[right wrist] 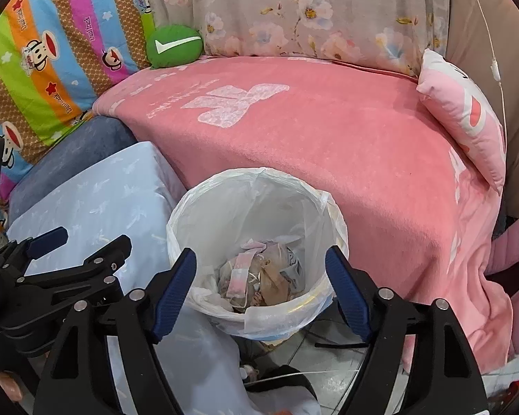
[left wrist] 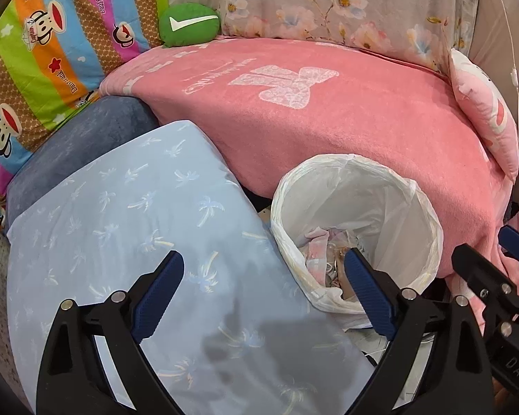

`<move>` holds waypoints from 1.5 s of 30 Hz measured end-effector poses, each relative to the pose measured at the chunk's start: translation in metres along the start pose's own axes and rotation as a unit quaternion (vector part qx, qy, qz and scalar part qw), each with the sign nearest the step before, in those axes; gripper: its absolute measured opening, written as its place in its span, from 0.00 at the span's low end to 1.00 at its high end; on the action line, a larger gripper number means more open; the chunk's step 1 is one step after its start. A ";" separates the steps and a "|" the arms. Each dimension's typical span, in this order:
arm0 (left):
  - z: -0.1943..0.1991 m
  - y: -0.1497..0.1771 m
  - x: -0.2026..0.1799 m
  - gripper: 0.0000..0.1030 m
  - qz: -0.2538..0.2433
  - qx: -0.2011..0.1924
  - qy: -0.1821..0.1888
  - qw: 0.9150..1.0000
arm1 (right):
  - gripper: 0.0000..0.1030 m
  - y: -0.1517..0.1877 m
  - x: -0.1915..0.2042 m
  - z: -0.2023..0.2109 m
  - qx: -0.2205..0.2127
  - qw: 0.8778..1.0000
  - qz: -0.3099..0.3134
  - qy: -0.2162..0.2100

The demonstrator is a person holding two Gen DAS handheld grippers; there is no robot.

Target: Collect trash

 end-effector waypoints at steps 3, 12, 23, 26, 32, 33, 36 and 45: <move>-0.002 0.003 0.001 0.88 0.001 0.006 -0.004 1.000 | 0.82 0.002 0.001 0.001 -0.004 1.000 0.006 0.008; -0.006 0.012 0.002 0.90 0.007 0.020 -0.010 1.000 | 0.95 0.009 -0.001 -0.004 0.005 1.000 0.008 0.018; -0.009 0.016 -0.004 0.91 0.004 0.025 -0.015 1.000 | 0.94 0.012 -0.009 -0.003 0.000 1.000 0.004 0.031; -0.010 0.016 -0.004 0.91 0.007 0.028 -0.016 0.999 | 0.94 0.015 -0.011 -0.005 0.004 0.999 0.002 0.034; -0.013 0.018 -0.006 0.91 0.008 0.033 -0.019 0.999 | 0.94 0.019 -0.015 -0.010 0.014 0.999 0.003 0.036; -0.014 0.018 -0.007 0.91 0.009 0.034 -0.020 0.999 | 0.94 0.019 -0.016 -0.011 0.015 0.999 0.002 0.037; -0.015 0.019 -0.007 0.91 0.010 0.037 -0.020 0.999 | 0.94 0.021 -0.018 -0.011 0.017 0.999 0.004 0.044; -0.017 0.020 -0.011 0.91 0.009 0.038 -0.019 0.999 | 0.94 0.026 -0.020 -0.014 0.022 0.999 0.005 0.049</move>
Point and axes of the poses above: each gripper's, at about its wrist camera, not at the fingertips, and z roughly against the way its jaws point, x to its left, y to its underside, the point moved 6 cm from there along -z, roughly the way its jaws point, and after that the axes turned 14 degrees about x, right-handed, at the moved point
